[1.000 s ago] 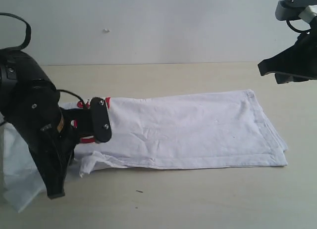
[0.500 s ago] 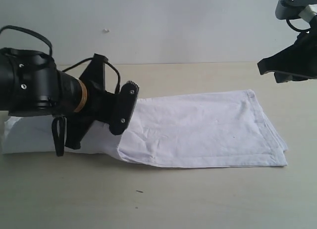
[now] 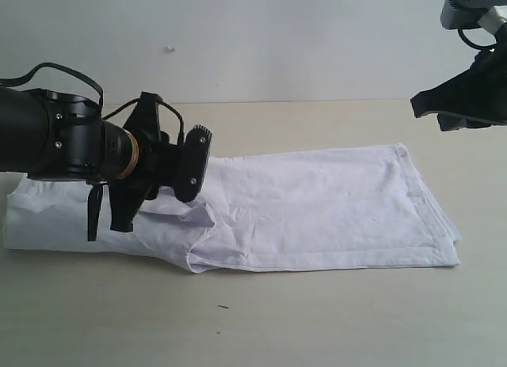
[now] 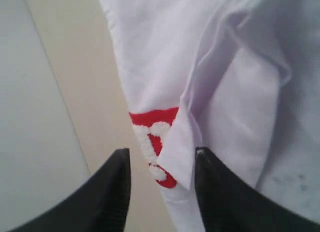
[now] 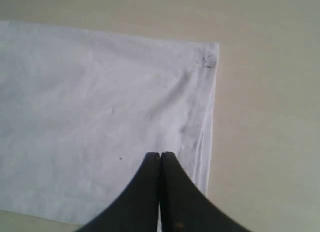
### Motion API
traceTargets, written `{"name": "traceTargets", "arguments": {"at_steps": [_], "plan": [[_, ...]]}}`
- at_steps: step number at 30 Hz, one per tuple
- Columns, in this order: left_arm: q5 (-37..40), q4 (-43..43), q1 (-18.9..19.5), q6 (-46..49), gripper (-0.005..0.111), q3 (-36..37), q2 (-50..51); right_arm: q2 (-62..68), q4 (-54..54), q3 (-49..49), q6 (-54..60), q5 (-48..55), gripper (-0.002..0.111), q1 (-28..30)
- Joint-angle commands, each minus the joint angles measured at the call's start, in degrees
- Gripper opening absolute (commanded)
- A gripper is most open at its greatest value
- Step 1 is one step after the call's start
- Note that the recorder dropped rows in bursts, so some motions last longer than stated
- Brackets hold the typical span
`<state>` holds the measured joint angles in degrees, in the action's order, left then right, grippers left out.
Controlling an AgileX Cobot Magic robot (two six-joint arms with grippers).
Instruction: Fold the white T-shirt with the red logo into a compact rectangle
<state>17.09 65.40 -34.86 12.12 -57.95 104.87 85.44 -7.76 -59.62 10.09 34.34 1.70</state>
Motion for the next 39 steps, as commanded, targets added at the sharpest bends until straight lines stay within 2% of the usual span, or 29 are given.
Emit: {"name": "traceTargets", "arguments": {"at_steps": [1,4,6,9,11,16,17,20,28,39], "plan": [[1.4,-2.2,-0.2,-10.4,0.041,-0.7,-0.3,-0.5,-0.4,0.4,0.4,-1.6,0.0,0.3],[2.3,-11.2,-1.2,-11.3,0.038,-0.7,-0.3,-0.5,-0.4,0.4,0.4,-1.7,0.0,0.3],[3.4,-15.3,-1.8,-10.2,0.03,-0.7,-0.3,-0.5,-0.4,0.4,0.4,-1.7,0.0,0.3],[8.9,-22.2,-3.1,-5.3,0.003,-0.7,-0.3,-0.5,-0.4,0.4,0.4,-1.7,0.0,0.3],[11.0,-28.4,-3.8,-0.4,0.0,-0.7,-0.3,-0.5,-0.4,0.4,0.5,-1.7,0.0,0.3],[11.8,-51.9,-4.0,19.9,0.0,-0.7,-0.3,-0.5,-0.4,0.4,0.8,-0.8,0.0,0.3],[11.6,-54.1,-4.0,22.1,0.0,-0.7,-0.3,-0.5,-0.4,0.4,0.8,-0.8,0.0,0.3],[9.5,-55.6,-3.6,22.4,0.0,-0.7,0.2,-0.5,-0.6,0.4,0.8,-0.7,0.0,0.3],[3.5,-55.9,0.7,21.4,0.0,-0.7,4.6,-0.5,-2.5,0.4,2.0,-0.8,0.0,0.3],[-11.7,-55.5,3.3,22.7,0.0,-0.8,6.9,-0.5,-3.2,0.4,2.7,-0.8,0.0,0.3]]}}
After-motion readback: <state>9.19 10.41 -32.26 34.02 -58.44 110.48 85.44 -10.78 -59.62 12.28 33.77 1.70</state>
